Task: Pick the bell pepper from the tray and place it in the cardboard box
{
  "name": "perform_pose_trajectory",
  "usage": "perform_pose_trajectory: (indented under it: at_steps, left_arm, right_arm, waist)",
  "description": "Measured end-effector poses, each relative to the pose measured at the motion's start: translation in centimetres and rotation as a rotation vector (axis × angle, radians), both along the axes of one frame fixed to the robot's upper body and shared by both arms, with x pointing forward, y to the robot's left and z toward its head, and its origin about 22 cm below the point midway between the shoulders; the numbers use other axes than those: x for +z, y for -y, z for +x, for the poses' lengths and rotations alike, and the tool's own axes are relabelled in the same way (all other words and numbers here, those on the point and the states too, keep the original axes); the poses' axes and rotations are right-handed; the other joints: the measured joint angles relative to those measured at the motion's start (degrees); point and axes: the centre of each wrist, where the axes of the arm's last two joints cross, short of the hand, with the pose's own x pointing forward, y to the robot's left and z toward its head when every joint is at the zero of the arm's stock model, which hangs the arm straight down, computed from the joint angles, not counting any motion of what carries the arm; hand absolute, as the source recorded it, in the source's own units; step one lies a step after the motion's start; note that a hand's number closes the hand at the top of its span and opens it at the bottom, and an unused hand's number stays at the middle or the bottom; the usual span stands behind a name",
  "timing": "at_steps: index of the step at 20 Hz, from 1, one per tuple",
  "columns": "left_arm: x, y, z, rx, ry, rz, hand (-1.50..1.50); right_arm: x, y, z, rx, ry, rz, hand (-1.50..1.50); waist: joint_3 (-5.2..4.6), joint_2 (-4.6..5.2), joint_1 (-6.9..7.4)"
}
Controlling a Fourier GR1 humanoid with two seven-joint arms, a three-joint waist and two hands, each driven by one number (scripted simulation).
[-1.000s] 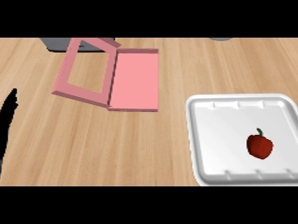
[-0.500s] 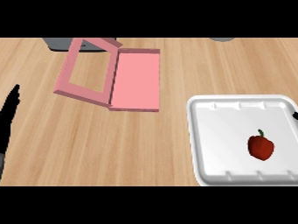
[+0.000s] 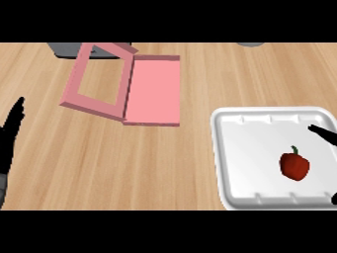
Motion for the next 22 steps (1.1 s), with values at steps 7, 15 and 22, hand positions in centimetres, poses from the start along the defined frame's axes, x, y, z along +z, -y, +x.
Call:
perform_pose_trajectory:
  at_steps: [7,15,22]
  left_arm:
    - [0.4,0.0,0.2,0.005,0.001,-0.005,0.00]
    - [-0.4,-0.6,-0.7,0.010,0.001,0.000,0.00]
    - [0.1,-0.6,-0.2,0.013,0.004,0.005,0.00]
  right_arm:
    - [-0.8,-2.2,0.8,0.011,-0.019,-0.013,-1.50]
    - [-0.2,-3.5,1.0,0.051,-0.018,0.036,-1.50]
    - [-0.1,-5.3,0.3,0.100,0.008,0.078,-1.50]
  waist:
    - [0.00,-0.04,-0.20]
    - [0.00,-0.07,-0.29]
    - [-0.01,-0.07,-0.33]
